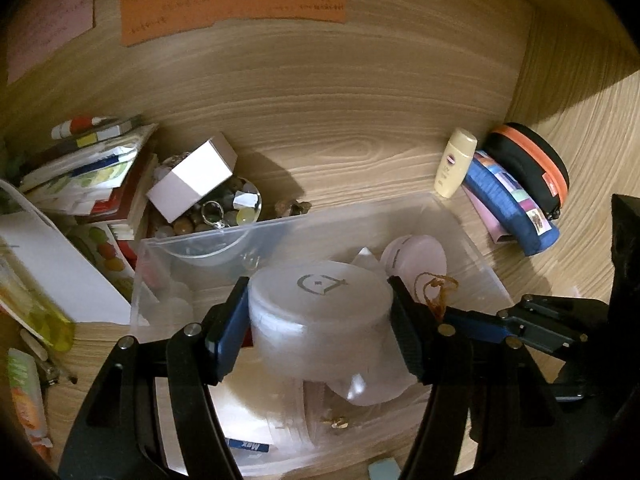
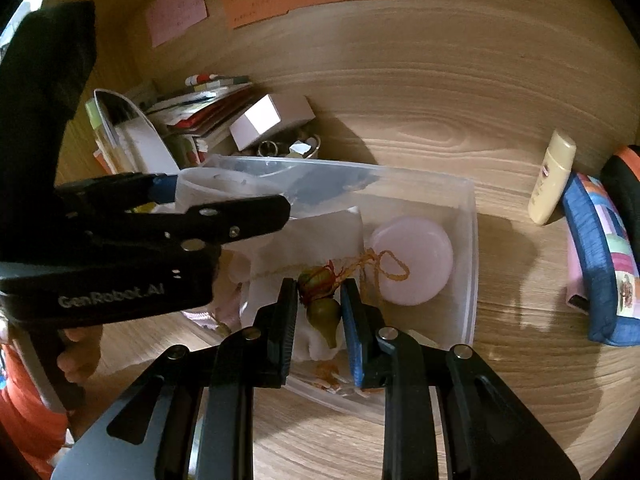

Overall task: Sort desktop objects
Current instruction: 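Carry the white lid and tassel charm into the plastic box and release both, then move both tools back toward the green bottle and mint-green tube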

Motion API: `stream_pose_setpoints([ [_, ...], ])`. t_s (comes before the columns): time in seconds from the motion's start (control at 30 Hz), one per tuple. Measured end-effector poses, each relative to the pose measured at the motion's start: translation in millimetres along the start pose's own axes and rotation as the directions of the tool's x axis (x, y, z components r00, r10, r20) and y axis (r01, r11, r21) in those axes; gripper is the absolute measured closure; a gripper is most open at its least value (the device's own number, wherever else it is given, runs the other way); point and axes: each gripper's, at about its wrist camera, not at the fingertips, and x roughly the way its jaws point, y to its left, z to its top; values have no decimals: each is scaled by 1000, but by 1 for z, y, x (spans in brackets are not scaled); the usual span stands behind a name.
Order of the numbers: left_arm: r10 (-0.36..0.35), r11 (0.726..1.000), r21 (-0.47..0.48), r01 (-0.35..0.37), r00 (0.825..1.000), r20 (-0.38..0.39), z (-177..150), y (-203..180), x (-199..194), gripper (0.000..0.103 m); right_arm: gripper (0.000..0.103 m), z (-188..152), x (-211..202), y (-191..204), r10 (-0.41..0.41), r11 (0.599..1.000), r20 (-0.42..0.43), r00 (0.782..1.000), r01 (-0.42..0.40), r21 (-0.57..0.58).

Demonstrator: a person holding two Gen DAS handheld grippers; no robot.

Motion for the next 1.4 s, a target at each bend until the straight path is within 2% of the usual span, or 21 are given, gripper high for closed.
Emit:
stream_pose_setpoints([
  [0.03,6,1000,3,-6,1000,8,0,1,-4,37,81,0,1,0,-1,1000,-4,1000,1,-3],
  [0.1,19,1000,11,-19,999,30,-1,-1,-11,33,66,-1,1,1,-4,1000,-16,1000,4,-8],
  [0.13,20,1000,14,-21,999,46,-1,-1,-18,28,55,-1,0,0,-2,1000,-15,1000,2,-5],
  [0.17,21,1000,18,-22,998,60,-1,-2,-23,25,51,-1,-1,0,0,1000,-10,1000,0,-2],
  [0.33,60,996,54,-67,990,125,-4,-10,-52,13,51,-1,-4,1,-2,1000,-15,1000,2,-12],
  [0.5,83,992,78,-98,981,176,-14,-15,-80,9,50,0,-14,6,-1,1000,-15,1000,1,-16],
  [0.53,86,992,78,-102,979,186,-17,-15,-85,7,49,0,-18,7,-1,1000,-9,1000,1,-18],
  [0.67,100,990,80,-118,975,200,-29,-14,-100,5,28,-4,-37,12,-16,1000,35,999,17,-21],
  [1.17,127,983,116,-140,986,109,-91,-20,-112,5,25,-41,-86,18,-60,998,80,995,60,-5],
  [1.4,91,989,118,-92,996,19,-127,-24,-108,5,25,-56,-94,18,-67,998,78,995,68,-11],
])
